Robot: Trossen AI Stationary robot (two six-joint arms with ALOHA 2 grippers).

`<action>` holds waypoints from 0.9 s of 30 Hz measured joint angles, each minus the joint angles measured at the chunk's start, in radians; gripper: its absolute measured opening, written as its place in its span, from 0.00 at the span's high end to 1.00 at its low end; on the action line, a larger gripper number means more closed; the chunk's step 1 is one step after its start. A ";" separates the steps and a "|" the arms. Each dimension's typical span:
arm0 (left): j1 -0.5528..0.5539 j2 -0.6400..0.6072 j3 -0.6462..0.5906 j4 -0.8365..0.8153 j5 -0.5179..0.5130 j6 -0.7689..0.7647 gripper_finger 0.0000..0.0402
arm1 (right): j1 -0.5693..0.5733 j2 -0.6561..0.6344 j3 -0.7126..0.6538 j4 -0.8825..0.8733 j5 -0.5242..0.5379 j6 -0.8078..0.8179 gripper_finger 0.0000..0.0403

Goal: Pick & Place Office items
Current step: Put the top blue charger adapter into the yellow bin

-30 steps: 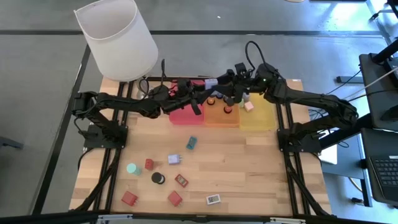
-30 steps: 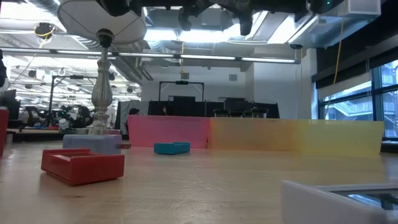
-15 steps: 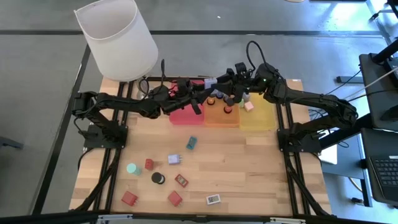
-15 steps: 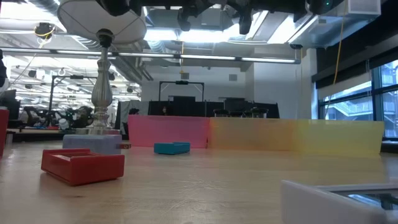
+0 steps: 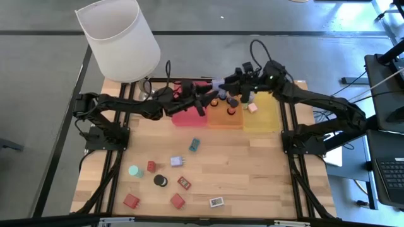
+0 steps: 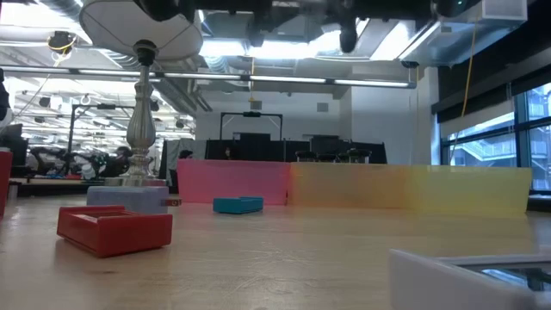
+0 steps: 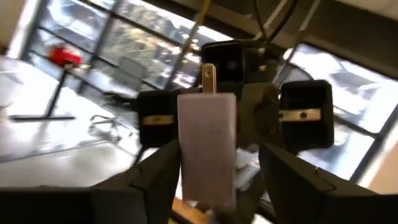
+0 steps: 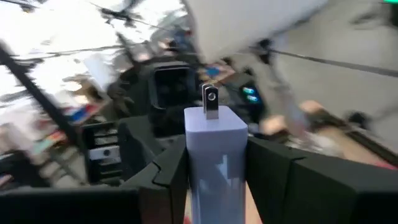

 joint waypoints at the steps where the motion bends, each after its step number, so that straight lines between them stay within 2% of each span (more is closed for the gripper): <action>1: 0.003 -0.001 0.000 -0.025 -0.010 0.000 0.46 | -0.019 -0.015 0.000 -0.054 0.001 -0.019 0.69; 9: 0.009 -0.001 0.000 -0.267 -0.113 -0.016 0.41 | -0.157 -0.133 0.000 -0.628 0.006 -0.201 0.69; 16: 0.008 -0.001 -0.001 -0.377 -0.102 -0.079 0.42 | -0.219 -0.152 -0.001 -1.191 0.249 -0.360 0.69; 20: 0.006 -0.001 -0.001 -0.384 -0.093 -0.107 0.42 | -0.213 -0.113 -0.038 -1.302 0.431 -0.327 0.69; 24: 0.007 -0.001 -0.001 -0.384 -0.089 -0.117 0.43 | -0.216 -0.069 -0.121 -1.271 0.566 -0.287 0.68; 27: 0.007 -0.001 -0.001 -0.384 -0.068 -0.149 0.43 | -0.241 -0.026 -0.176 -1.205 0.614 -0.251 0.67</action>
